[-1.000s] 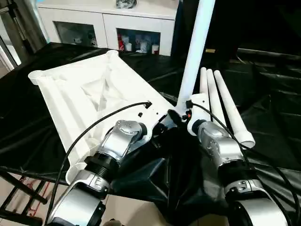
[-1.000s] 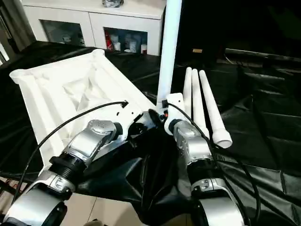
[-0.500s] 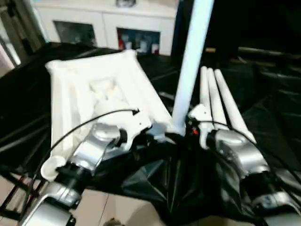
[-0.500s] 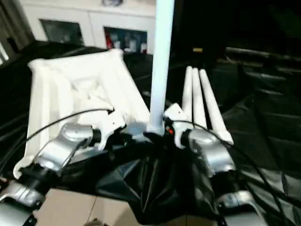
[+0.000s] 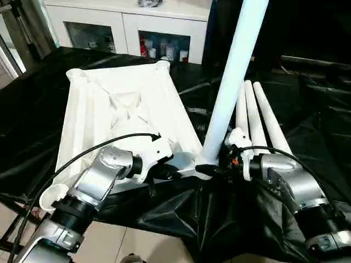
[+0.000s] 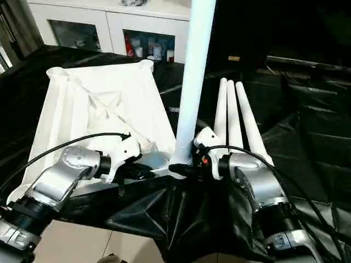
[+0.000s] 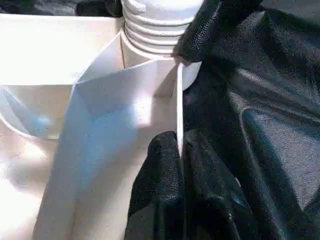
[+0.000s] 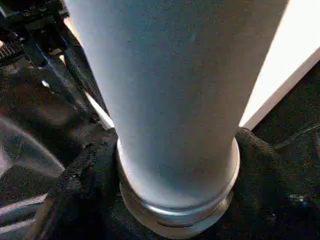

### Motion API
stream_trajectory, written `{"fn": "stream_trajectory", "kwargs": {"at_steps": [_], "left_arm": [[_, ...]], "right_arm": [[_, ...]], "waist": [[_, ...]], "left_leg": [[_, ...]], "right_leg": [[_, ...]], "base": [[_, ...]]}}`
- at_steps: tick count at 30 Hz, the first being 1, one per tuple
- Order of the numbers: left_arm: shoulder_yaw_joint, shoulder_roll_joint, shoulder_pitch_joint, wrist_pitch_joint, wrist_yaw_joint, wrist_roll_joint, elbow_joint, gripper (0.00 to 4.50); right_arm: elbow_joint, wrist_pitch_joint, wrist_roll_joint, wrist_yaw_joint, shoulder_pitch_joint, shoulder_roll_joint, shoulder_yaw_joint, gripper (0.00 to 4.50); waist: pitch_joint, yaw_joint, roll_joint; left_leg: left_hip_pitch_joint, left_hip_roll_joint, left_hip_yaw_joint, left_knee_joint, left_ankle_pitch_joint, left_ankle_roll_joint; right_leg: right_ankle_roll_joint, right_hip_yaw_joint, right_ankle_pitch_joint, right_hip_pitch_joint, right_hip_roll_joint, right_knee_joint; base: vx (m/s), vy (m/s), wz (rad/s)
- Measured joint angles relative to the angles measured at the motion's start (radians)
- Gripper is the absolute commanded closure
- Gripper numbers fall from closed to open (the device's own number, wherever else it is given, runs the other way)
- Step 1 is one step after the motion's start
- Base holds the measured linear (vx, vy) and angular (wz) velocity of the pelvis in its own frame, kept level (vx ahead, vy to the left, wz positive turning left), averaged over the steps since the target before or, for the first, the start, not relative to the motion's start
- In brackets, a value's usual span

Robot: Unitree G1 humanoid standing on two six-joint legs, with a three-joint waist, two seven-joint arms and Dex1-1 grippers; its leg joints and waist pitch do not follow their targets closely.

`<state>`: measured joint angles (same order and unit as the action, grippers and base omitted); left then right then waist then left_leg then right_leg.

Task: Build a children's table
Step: Rotate leg to tighten

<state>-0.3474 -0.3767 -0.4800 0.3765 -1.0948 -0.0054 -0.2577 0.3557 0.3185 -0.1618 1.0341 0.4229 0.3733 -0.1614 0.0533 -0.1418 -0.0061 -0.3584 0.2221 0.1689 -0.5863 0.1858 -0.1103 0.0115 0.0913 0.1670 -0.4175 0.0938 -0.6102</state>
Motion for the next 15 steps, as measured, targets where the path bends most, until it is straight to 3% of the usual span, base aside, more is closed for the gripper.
{"fn": "stream_trajectory", "kwargs": {"at_steps": [8, 15], "left_arm": [[0.019, 0.121, -0.077, 0.029, 0.207, 0.047, -0.131, 4.50], [0.072, 0.279, -0.187, 0.083, 0.430, 0.061, -0.314, 4.50]], "right_arm": [[0.098, 0.002, 0.019, -0.328, 0.032, -0.157, 0.092, 1.71], [0.245, 0.004, 0.060, -0.684, 0.143, -0.298, 0.183, 1.72]], "waist": [[0.000, 0.004, 0.000], [-0.001, 0.001, 0.001]], "left_leg": [[0.003, -0.001, 0.000, 0.001, 0.000, 0.000], [0.008, -0.002, 0.000, 0.000, 0.000, 0.000]], "right_leg": [[-0.002, 0.000, 0.001, 0.001, 0.000, -0.001], [-0.003, 0.000, 0.000, 0.003, 0.001, 0.000]], "base": [[0.000, 0.000, 0.00], [0.000, 0.000, 0.00]]}}
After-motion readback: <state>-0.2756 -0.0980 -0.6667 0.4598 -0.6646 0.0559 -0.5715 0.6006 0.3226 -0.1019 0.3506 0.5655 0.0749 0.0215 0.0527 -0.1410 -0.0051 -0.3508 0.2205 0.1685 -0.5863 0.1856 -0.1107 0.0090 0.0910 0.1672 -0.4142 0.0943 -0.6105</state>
